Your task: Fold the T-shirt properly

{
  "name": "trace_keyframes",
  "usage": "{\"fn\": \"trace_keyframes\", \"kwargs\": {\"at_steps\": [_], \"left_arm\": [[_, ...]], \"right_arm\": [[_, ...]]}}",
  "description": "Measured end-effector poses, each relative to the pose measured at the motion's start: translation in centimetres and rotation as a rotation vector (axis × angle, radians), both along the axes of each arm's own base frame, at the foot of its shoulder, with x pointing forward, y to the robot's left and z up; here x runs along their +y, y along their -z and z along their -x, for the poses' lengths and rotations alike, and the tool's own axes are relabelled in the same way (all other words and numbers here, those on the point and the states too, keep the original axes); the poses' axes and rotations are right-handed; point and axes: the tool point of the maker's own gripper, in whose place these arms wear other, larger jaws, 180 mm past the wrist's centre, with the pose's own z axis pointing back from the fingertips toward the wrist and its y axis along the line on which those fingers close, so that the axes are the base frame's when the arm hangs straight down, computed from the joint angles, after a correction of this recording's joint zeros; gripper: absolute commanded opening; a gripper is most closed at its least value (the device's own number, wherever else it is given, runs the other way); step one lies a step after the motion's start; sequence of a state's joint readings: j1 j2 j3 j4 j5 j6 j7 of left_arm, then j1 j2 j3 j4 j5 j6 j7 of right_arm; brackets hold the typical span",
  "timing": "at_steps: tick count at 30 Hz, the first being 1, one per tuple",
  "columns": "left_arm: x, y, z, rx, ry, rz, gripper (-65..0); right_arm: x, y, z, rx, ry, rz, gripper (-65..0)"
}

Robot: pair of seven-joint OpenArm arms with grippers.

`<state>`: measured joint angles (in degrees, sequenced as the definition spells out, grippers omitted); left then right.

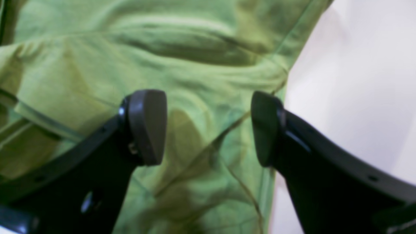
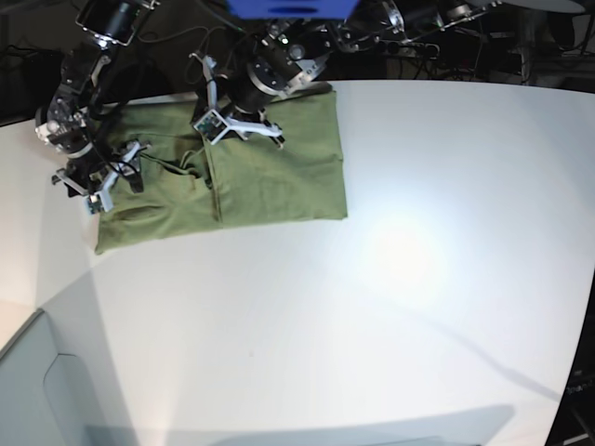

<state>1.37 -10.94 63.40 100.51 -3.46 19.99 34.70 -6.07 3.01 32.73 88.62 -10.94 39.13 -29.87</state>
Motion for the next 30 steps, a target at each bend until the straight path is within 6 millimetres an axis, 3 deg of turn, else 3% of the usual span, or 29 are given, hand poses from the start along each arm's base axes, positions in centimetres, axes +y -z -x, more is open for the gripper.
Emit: {"fn": "trace_keyframes", "kwargs": {"at_steps": [3, 6, 8, 16, 28, 30], "left_arm": [[1.0, 0.2, -0.8, 0.001, -0.038, -0.001, -34.1], [3.1, 0.9, -1.3, 0.022, -0.101, -0.028, -27.5], [4.2, 0.3, -2.4, 0.015, -0.161, -0.015, -27.4], [10.9, -1.5, -7.2, -0.028, -0.441, 0.002, -27.4], [17.5, 0.0, -8.6, -0.006, -0.65, -0.061, -27.4], [18.2, 0.6, -8.5, 0.019, -0.689, -0.068, -27.4]], "right_arm": [[-0.1, -0.3, -0.5, -0.012, 0.006, 0.0, -25.8], [-2.3, -1.0, -0.5, -0.035, 0.081, 0.003, -25.7], [-3.4, -1.1, -0.3, -0.028, 0.104, 0.023, -25.7], [-2.8, 1.2, -0.6, 0.009, 0.122, -0.058, -25.7], [-2.5, 1.5, -0.6, 0.013, 0.117, -0.069, -26.8], [-2.4, 1.5, -0.6, 0.009, 0.116, -0.071, -30.9]]}}
